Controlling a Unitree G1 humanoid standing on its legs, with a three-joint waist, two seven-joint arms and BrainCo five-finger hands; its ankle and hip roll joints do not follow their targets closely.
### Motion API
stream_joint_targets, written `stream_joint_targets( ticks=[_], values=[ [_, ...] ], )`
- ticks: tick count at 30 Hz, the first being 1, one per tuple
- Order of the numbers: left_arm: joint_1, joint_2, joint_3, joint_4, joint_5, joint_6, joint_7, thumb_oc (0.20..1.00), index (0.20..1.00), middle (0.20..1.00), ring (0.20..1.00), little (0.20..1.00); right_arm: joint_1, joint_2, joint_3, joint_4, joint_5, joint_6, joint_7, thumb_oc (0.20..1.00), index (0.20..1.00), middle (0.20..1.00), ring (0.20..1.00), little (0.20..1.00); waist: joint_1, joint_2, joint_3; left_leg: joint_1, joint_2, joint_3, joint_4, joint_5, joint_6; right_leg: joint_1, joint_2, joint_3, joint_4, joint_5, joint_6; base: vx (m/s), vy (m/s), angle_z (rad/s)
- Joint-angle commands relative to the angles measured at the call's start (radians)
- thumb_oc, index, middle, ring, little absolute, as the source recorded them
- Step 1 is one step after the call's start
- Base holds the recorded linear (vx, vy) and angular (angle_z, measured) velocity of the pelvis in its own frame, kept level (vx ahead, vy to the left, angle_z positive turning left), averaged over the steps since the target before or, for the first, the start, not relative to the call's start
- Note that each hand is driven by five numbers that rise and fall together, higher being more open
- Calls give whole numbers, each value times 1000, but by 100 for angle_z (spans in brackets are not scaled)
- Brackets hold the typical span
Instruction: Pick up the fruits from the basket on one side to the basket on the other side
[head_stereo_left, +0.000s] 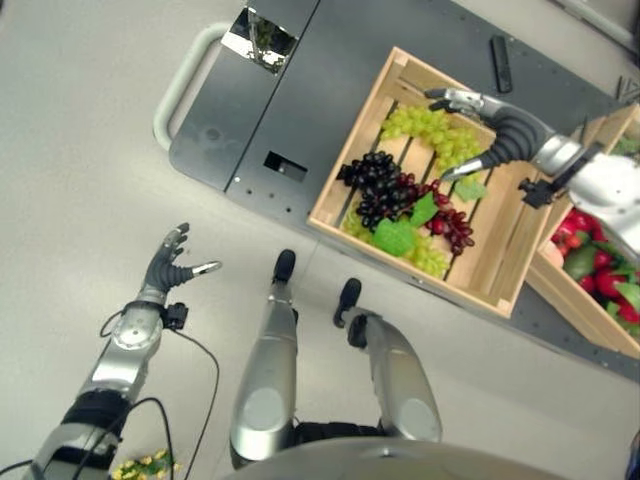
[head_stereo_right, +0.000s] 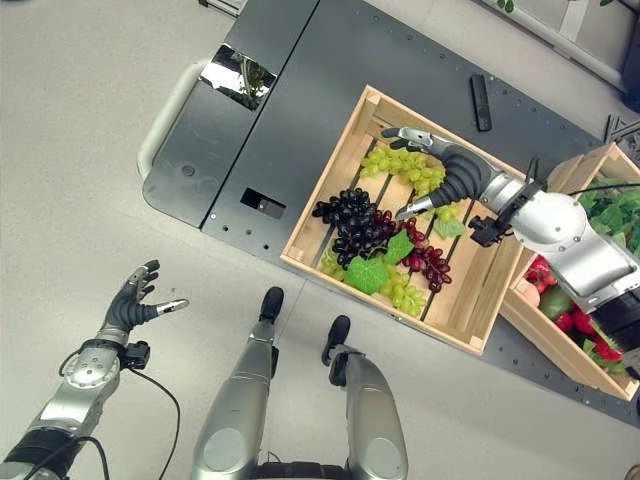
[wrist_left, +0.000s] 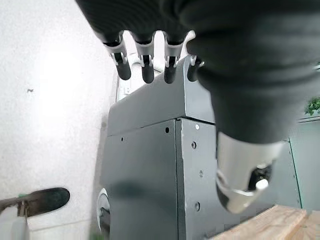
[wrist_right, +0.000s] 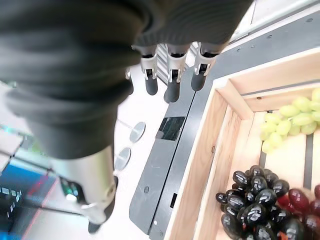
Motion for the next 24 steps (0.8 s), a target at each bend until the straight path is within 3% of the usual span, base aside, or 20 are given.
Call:
stream_joint_targets(
  ticks=[1, 5, 6, 7, 12, 24],
  values=[
    [19, -20, 1, -44, 17, -43, 11, 1000, 1000, 1000, 1000, 1000, -1, 20, -25, -24, -11, -40, -28, 1000, 1000, 1000, 1000, 1000, -18, 16, -60, -13, -46, 28, 82, -62, 49, 3, -27, 16, -66, 143, 82, 15, 2, 3],
    [18, -18, -4, -47, 21, -40, 10, 1000, 1000, 1000, 1000, 1000, 2, 15, -10, -17, -103, -40, -47, 1000, 1000, 1000, 1000, 1000, -16, 16, -72, -11, -47, 29, 81, -65, 50, 6, -28, 16, -71, 143, 83, 0, 0, 0],
    [13, -7, -6, -31, 46, -37, 12, 1000, 1000, 1000, 1000, 1000, -49, -26, 54, -12, -270, -49, -87, 1000, 1000, 1000, 1000, 1000, -16, 15, -73, -11, -46, 32, 81, -66, 51, 6, -28, 19, -73, 145, 84, 0, 0, 0],
    [8, -4, -11, -23, 57, -35, 17, 1000, 1000, 1000, 1000, 1000, -74, -43, 85, -1, -339, -52, -111, 1000, 1000, 1000, 1000, 1000, -13, 14, -71, -10, -45, 33, 87, -72, 50, 6, -27, 21, -69, 141, 84, -17, 7, -3],
    [-3, 15, -32, 33, 136, -24, 47, 1000, 1000, 1000, 1000, 1000, -217, -90, 243, 50, -532, -54, -160, 1000, 1000, 1000, 1000, 1000, -15, 10, -64, -20, -43, 36, 83, -63, 50, -7, -23, 28, -79, 153, 84, -8, 2, -2],
    [-52, 39, -80, 126, 197, 9, 79, 1000, 1000, 1000, 1000, 1000, -620, -59, 648, 137, -798, -17, -197, 1000, 1000, 1000, 1000, 1000, -15, -5, -15, -118, -40, 44, 116, -52, 49, -108, -9, 43, -63, 167, 78, -25, 4, -2]
  ],
)
